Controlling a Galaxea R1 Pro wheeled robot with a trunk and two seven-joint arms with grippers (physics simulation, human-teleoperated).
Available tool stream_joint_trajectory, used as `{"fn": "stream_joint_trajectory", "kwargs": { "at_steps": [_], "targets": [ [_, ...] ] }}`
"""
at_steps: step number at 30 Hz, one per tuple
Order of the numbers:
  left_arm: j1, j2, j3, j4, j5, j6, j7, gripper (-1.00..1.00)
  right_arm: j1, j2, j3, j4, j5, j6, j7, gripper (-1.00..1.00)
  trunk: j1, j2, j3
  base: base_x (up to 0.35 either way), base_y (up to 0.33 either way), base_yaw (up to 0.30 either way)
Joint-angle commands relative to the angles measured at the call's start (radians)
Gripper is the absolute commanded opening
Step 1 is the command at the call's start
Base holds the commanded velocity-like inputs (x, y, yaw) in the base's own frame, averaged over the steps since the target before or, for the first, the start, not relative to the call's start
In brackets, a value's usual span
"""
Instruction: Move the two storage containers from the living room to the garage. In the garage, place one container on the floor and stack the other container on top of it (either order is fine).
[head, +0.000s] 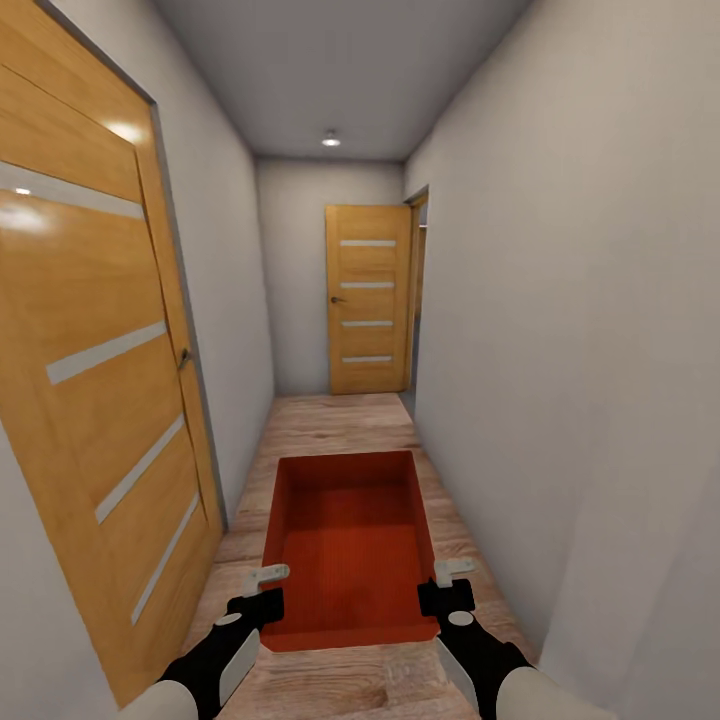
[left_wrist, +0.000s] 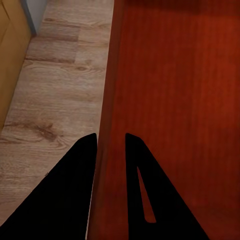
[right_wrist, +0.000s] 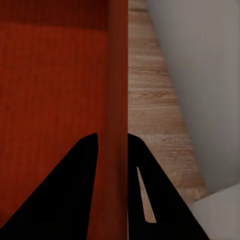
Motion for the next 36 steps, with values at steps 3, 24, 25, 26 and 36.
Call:
{"fn": "stream_joint_trajectory", "kwargs": {
  "at_steps": [3,24,25,26,36],
  "targets": [
    [-0.001,0.043,0.006,-0.005,-0.009,-0.009,0.057,-1.0,-0.001,-0.001,-0.012,0.004,-0.015,-0.005,-0.006,-1.0,0.001,-0.001,-0.001,0.293,0.0,0.0],
    [-0.001,0.043,0.006,-0.004,-0.009,-0.009,0.057,-1.0,-0.001,-0.001,-0.012,0.004,-0.016,-0.005,-0.004,-1.0,0.001,-0.001,-0.001,0.32,0.0,0.044],
    [-0.001,0.043,0.006,-0.005,-0.009,-0.009,0.057,-1.0,-0.001,-0.001,-0.012,0.004,-0.016,-0.005,-0.004,-1.0,0.001,-0.001,-0.001,0.322,0.0,0.002],
    [-0.001,0.043,0.006,-0.004,-0.009,-0.009,0.057,-1.0,-0.001,-0.001,-0.012,0.004,-0.016,-0.005,-0.005,-1.0,0.001,-0.001,-0.001,0.322,0.0,0.001],
    [-0.001,0.045,0.006,-0.002,-0.009,-0.009,0.057,-1.0,-0.001,-0.001,-0.012,0.004,-0.015,-0.005,-0.006,-1.0,0.001,-0.001,-0.001,0.322,0.0,0.0]
  ]
}}
